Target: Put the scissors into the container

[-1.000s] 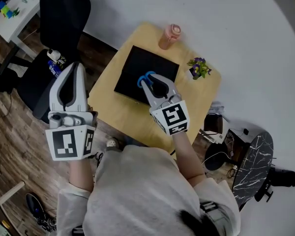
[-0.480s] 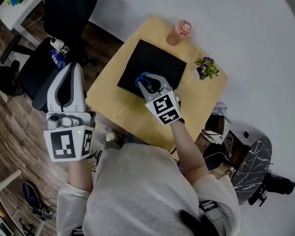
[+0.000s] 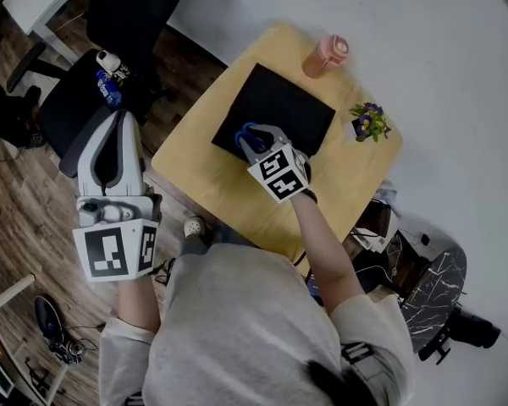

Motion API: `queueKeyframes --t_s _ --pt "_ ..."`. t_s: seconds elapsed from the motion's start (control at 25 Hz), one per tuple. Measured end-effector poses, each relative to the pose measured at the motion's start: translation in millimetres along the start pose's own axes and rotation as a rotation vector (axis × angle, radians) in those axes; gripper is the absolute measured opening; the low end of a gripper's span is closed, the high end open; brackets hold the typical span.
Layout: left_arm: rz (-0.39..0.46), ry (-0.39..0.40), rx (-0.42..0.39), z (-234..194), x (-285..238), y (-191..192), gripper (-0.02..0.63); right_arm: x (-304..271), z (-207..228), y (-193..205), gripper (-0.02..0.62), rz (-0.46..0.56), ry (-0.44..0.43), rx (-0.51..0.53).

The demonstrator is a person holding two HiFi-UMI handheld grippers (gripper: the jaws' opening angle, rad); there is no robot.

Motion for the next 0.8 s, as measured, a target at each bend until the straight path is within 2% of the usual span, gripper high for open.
queueKeyframes --t_s 0.4,0.8 --pt "-0.026 -0.043 -0.011 -15 9 7 0.058 -30 1 18 0.074 -0.140 -0.024 -0.045" --pt "-0.037 -0.065 -0.015 -24 16 9 0.058 -39 2 26 0.074 -0.228 -0.057 -0.114"
Point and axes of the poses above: the fingertips, and each gripper's own axes: x backward along the fingers, z to its right, y out of its underside, the point moved 3 cm from there along x, backward along the fingers, and after that the axes turned 8 degrees about -y, right-handed, at the moved point
